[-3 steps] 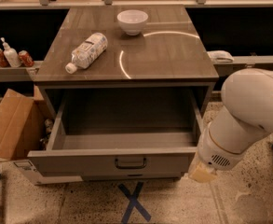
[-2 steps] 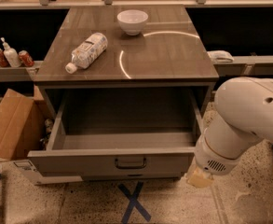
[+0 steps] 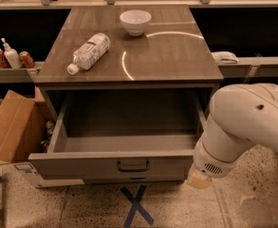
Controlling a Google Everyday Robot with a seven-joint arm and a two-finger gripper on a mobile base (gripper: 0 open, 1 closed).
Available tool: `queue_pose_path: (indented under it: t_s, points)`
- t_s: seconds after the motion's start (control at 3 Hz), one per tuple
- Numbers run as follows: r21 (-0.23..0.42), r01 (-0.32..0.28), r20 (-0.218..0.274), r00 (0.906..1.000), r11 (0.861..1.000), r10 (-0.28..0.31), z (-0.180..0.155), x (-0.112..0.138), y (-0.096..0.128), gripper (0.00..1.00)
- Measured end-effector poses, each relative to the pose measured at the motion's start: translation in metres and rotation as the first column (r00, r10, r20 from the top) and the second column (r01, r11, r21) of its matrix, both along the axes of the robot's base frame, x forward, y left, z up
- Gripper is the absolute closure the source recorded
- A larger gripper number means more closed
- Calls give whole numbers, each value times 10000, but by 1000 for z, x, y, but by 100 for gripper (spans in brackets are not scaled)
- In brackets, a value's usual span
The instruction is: Close top drawer
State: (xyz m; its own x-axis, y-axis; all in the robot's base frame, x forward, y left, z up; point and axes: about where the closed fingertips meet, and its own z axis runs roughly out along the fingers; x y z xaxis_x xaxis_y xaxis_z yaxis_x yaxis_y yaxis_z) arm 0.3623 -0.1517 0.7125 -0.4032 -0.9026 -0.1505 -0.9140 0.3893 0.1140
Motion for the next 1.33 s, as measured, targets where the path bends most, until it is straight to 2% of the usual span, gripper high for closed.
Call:
queue_pose_path:
  t_s: [0.67, 1.0, 1.33]
  points:
    - [-539, 430, 154, 9990, 9976, -422, -42, 41, 1, 100]
    - [-673, 697, 387, 9970, 9953, -672, -53, 71, 5, 100]
    - [-673, 696, 391, 9970, 9953, -671, -53, 71, 4, 100]
